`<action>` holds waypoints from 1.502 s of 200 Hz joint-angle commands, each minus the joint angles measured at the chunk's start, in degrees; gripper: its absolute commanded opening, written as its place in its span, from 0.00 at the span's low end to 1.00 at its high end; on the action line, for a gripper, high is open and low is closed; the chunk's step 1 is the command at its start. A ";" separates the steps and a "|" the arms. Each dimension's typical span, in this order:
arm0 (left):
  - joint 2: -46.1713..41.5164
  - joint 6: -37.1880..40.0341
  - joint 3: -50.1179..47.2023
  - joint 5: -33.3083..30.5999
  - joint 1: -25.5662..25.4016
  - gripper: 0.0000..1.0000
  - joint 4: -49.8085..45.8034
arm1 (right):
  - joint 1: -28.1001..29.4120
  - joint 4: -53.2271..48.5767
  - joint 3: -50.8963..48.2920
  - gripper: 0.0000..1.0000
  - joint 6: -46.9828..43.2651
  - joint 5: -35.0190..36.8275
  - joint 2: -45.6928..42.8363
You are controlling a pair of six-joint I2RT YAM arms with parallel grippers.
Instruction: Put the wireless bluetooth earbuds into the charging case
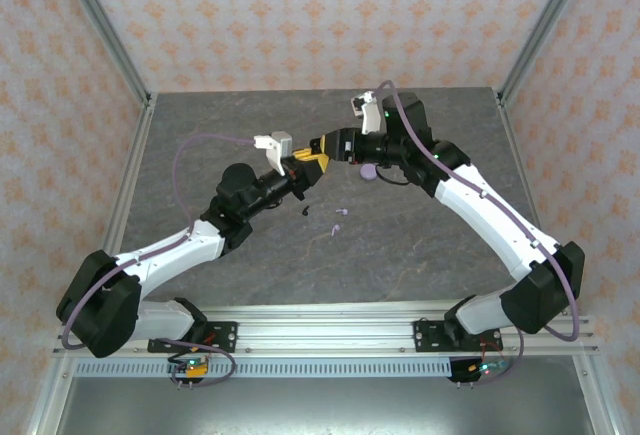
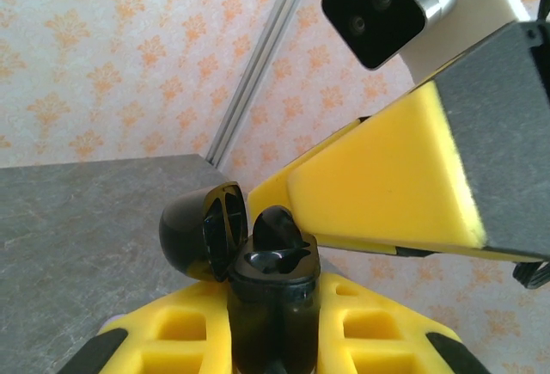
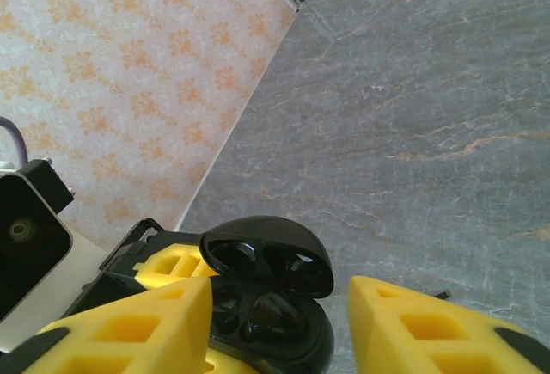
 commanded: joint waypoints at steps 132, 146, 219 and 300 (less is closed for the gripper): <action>-11.30 13.34 3.04 1.57 -0.47 0.02 -18.36 | -2.17 -19.64 8.10 0.51 0.84 16.99 7.85; -12.32 13.27 3.03 2.20 -0.47 0.02 -18.66 | -2.15 -19.56 8.38 0.51 1.35 15.62 10.47; -16.79 14.25 4.20 3.69 -0.57 0.02 -22.69 | -0.81 -19.15 12.48 0.49 4.53 7.19 25.70; -20.51 14.72 5.49 5.18 -0.56 0.03 -26.34 | 3.14 -20.85 19.16 0.42 5.42 4.37 39.25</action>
